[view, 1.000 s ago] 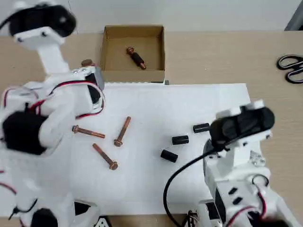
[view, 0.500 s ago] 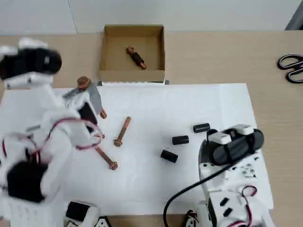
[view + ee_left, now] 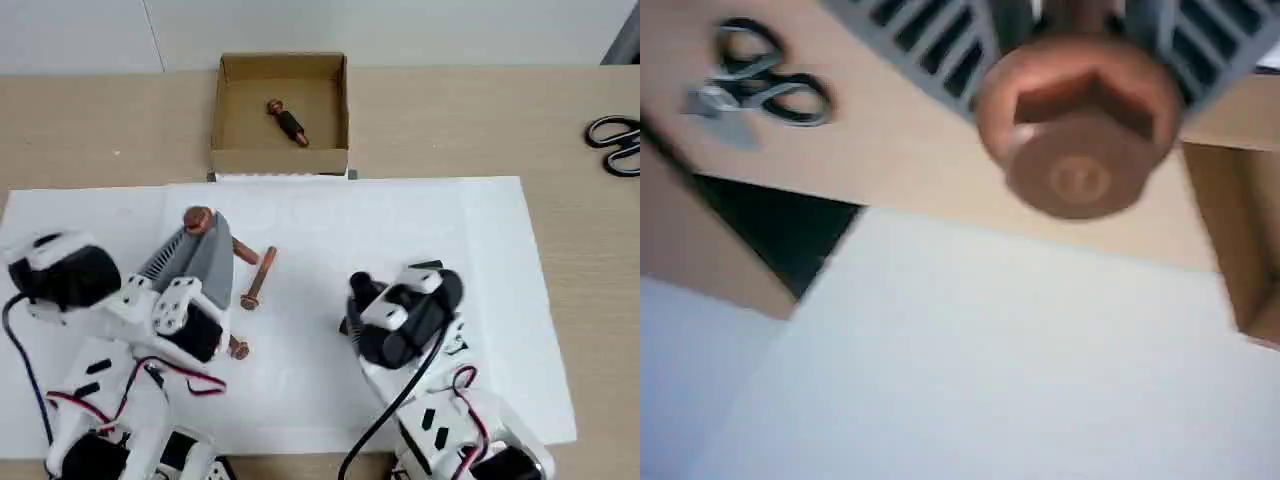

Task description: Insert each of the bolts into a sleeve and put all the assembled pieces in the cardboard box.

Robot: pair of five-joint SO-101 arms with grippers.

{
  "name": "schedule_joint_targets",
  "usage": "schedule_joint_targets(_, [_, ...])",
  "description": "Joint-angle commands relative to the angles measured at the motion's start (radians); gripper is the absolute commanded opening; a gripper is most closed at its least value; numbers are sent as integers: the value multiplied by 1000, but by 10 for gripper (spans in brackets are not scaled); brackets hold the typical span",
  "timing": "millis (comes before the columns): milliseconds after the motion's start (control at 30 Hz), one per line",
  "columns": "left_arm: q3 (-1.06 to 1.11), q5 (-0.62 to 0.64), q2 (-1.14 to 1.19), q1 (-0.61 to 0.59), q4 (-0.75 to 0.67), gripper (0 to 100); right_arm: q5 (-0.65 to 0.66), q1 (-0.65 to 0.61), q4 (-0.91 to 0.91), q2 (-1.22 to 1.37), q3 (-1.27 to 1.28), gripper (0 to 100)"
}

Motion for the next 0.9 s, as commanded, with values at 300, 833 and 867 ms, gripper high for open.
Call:
schedule_joint_targets(300, [88,28,-74,193,-40,5,9,-185,-48,1,61,2])
schedule_joint_targets(833, [107,29,-72,255,32,5,20,-186,-159,2,97,2])
schedule_joint_targets(867, [120,29,-72,269,44,5,35,-186,-159,2,97,2])
